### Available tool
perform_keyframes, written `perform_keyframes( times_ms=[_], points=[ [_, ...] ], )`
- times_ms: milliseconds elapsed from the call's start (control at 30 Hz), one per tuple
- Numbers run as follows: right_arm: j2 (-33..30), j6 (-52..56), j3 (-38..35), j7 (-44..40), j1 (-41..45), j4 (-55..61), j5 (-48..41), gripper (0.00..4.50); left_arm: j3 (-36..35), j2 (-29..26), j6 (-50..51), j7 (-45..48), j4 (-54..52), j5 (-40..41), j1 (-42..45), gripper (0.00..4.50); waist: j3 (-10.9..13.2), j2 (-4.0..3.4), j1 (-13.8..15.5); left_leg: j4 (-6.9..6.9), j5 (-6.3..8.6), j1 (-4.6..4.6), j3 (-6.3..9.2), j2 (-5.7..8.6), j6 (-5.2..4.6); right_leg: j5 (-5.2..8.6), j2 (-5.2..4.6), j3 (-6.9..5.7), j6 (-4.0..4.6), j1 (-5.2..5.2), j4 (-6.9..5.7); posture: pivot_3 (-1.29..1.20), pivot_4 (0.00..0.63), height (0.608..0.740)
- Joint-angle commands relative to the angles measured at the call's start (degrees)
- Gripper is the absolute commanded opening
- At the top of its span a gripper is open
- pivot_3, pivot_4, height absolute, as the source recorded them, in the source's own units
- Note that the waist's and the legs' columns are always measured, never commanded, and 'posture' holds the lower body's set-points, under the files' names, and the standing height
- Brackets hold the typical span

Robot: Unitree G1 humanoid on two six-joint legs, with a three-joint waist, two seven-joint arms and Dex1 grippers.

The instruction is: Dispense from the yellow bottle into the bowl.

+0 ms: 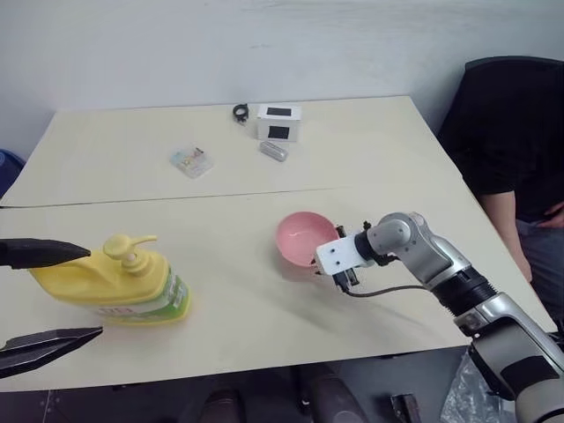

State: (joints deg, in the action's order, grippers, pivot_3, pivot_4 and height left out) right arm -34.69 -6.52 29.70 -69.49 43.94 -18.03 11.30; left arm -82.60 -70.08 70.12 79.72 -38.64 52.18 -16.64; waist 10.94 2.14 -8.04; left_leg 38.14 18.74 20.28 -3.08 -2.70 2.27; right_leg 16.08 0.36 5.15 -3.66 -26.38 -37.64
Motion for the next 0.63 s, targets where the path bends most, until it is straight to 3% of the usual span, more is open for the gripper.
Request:
perform_keyframes(
  times_ms=[33, 233, 367, 500, 633],
  points=[
    [-1.57, 9.70, -6.47, -4.87, 0.02, 5.68, -8.11, 2.41, -0.73, 0.57, -2.19, 0.46, 1.76, -1.51, -0.57, 4.50, 0.00, 0.00, 0.06, 0.00, 0.00, 0.00, 0.01, 0.00, 0.00, 0.00, 0.00, 0.00, 0.00, -0.01, -0.02, 0.00, 0.150, 0.740],
    [-10.88, 23.43, -16.74, -19.21, 2.06, 9.26, -23.11, 4.48, -2.41, 0.93, -3.36, 1.29, 6.71, -3.89, -2.35, 4.50, 0.02, -0.01, 0.16, -0.03, 0.07, 0.00, 0.04, -0.01, -0.08, -0.01, -0.03, -0.06, -0.02, -0.01, -0.04, 0.00, 0.150, 0.740],
    [-24.83, 22.84, -15.39, -23.01, 5.53, 1.68, -31.42, 4.48, -8.44, 3.07, -6.09, 4.04, 9.82, -10.53, -9.67, 4.50, 0.17, -0.18, 0.13, -0.10, 0.13, 0.03, -0.03, 0.00, -0.15, 0.01, -0.07, -0.07, -0.01, -0.10, 0.04, 0.00, 0.150, 0.740],
    [-30.16, 26.80, -13.91, -23.01, 11.53, -6.18, -38.03, 4.48, -15.53, 5.61, -8.99, 8.73, 13.62, -13.90, -18.00, 4.50, 0.24, -0.04, -0.40, -0.13, 0.36, -0.12, 0.04, -0.02, -0.40, 0.14, 0.01, -0.06, 0.16, -0.14, 0.08, 0.00, 0.150, 0.740],
    [-31.98, 25.56, -12.85, -23.01, 12.35, -8.34, -40.76, 4.48, -16.48, 6.70, -14.92, 9.44, 19.48, -16.03, -22.91, 4.50, 0.27, -0.09, -0.50, -0.13, 0.42, -0.25, 0.21, -0.01, -0.48, 0.21, 0.13, 0.14, 0.31, -0.14, 0.05, 0.00, 0.150, 0.740]
  ],
)
